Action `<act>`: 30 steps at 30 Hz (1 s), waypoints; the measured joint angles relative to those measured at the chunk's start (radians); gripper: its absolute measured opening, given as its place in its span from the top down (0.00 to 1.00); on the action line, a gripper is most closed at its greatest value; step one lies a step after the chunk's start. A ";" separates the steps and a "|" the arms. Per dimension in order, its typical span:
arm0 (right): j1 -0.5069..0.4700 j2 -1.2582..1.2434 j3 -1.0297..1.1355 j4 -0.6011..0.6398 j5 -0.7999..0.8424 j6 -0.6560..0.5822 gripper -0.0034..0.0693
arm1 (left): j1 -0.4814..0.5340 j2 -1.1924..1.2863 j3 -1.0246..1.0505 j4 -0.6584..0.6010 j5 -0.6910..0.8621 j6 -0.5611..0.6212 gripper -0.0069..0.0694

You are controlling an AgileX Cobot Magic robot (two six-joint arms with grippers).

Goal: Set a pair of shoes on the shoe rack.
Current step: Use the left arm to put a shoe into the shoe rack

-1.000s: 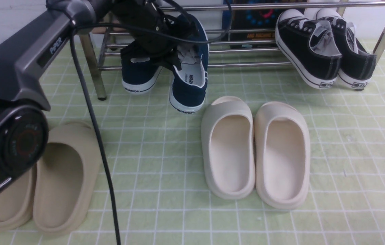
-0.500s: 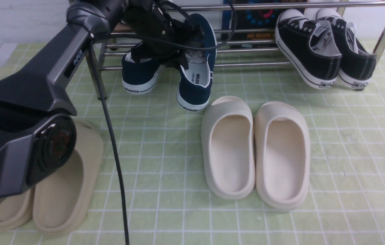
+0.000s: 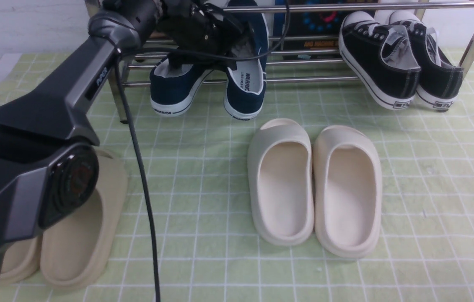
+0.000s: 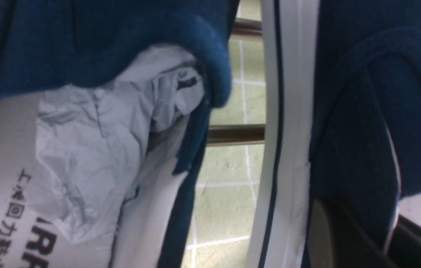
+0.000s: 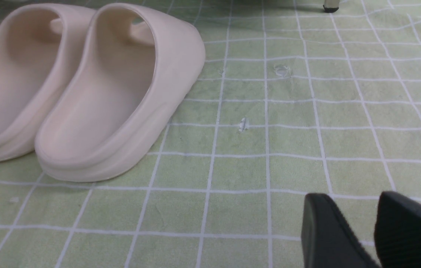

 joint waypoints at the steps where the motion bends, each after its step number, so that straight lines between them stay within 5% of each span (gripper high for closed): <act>1: 0.000 0.000 0.000 0.000 0.000 0.000 0.62 | 0.000 0.000 0.000 0.000 0.000 0.002 0.81; 10: 0.000 0.000 0.000 0.000 0.000 0.000 0.62 | 0.000 0.003 -0.005 -0.024 -0.075 0.032 0.38; 18: 0.000 0.000 0.000 0.000 0.000 0.000 0.62 | 0.000 -0.039 -0.020 -0.004 -0.015 0.047 0.35; 30: 0.000 0.000 0.000 0.000 0.000 0.000 0.62 | 0.000 -0.100 -0.029 0.209 0.170 0.051 0.39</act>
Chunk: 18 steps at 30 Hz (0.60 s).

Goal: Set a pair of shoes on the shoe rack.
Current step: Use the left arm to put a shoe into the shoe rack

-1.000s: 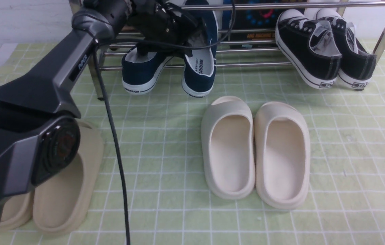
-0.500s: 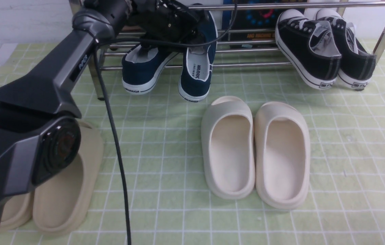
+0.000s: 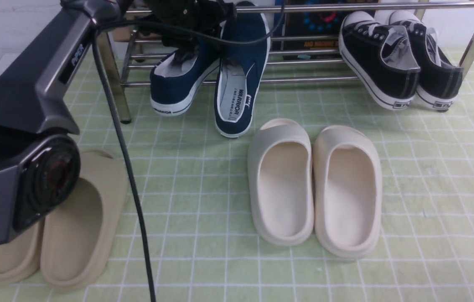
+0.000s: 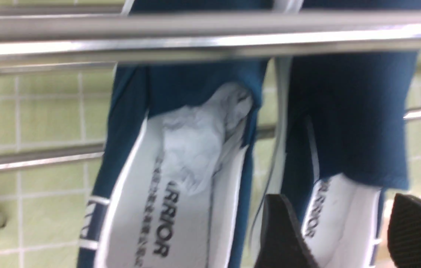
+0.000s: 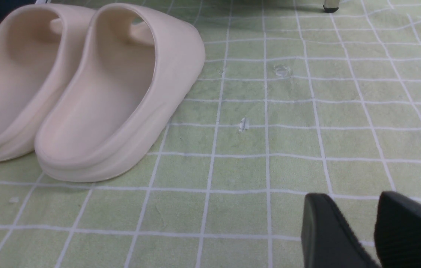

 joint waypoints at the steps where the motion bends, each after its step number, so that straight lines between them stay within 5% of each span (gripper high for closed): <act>1: 0.000 0.000 0.000 0.000 0.000 0.000 0.62 | 0.000 0.001 0.000 0.005 0.009 0.000 0.39; 13: 0.000 0.000 0.000 0.000 0.000 0.000 0.62 | 0.000 0.056 0.000 0.057 -0.010 0.023 0.59; 18: 0.000 0.000 0.000 0.000 0.000 0.000 0.62 | 0.000 0.089 0.000 0.106 -0.048 -0.046 0.87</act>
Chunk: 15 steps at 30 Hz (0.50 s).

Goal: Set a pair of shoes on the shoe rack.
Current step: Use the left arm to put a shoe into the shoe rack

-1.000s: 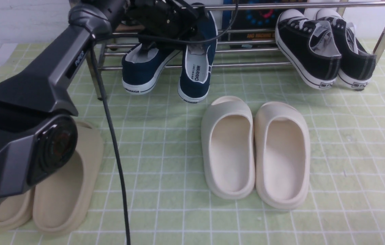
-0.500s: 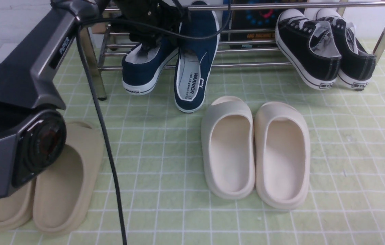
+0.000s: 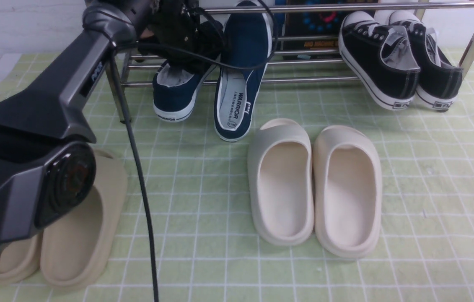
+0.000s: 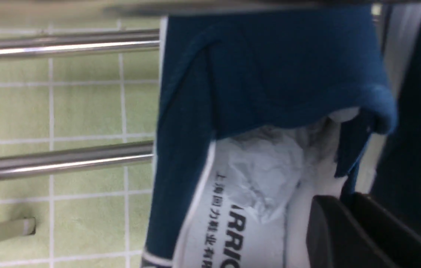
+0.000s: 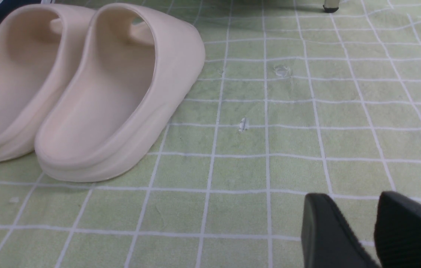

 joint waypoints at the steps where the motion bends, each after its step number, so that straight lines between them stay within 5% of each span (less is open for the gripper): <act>1: 0.000 0.000 0.000 0.000 0.000 0.000 0.62 | 0.000 0.000 0.000 0.014 -0.005 -0.028 0.90; 7: 0.000 0.000 0.000 0.000 0.000 0.000 0.62 | -0.006 -0.004 0.000 0.115 -0.034 -0.226 0.91; 15: 0.000 0.000 0.000 0.000 0.000 0.000 0.62 | -0.005 -0.012 0.000 0.148 -0.136 -0.306 0.91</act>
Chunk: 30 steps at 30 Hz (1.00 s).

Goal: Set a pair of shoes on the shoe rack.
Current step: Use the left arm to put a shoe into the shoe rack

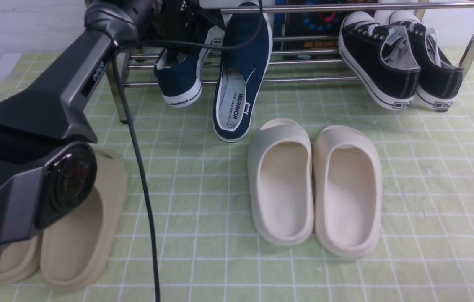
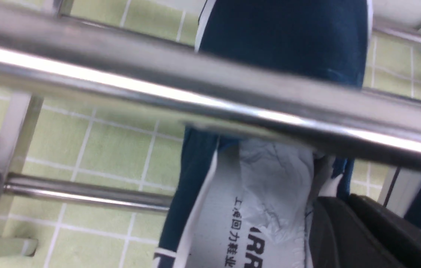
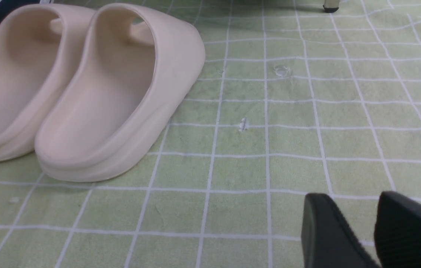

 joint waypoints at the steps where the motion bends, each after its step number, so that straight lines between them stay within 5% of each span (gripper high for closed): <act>1: 0.000 0.000 0.000 0.000 0.000 0.000 0.62 | 0.000 0.000 0.001 0.002 -0.001 -0.001 0.91; 11: 0.000 0.000 0.000 0.000 0.000 0.000 0.62 | 0.002 0.005 0.002 0.003 -0.008 0.008 0.84; 17: 0.000 0.000 0.000 0.000 0.000 0.000 0.62 | 0.008 0.003 0.002 -0.001 0.041 0.050 0.48; 20: 0.000 0.000 0.000 0.000 0.000 0.000 0.62 | 0.010 -0.012 0.002 -0.039 0.108 0.114 0.39; 25: 0.000 0.000 0.000 0.000 0.000 0.000 0.62 | 0.011 -0.080 0.002 -0.099 0.176 0.201 0.37; 30: 0.000 0.000 0.000 0.000 0.000 0.000 0.62 | 0.001 -0.197 0.003 -0.148 0.303 0.290 0.48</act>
